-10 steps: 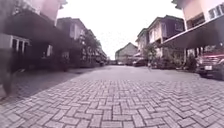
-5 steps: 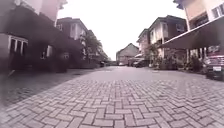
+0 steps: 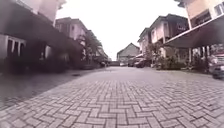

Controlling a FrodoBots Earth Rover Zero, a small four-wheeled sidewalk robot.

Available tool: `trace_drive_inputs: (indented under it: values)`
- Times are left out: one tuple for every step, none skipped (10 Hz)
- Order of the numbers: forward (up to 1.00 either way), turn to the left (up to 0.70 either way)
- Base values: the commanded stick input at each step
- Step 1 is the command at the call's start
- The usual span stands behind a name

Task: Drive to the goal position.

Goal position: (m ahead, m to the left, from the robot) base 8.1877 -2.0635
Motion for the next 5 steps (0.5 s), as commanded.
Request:
trace_drive_inputs:
  values:
    - [0.69,0.03]
    - [0.69,0.03]
    - [0.69,0.03]
    - [0.69,-0.23]
    - [0.69,-0.09]
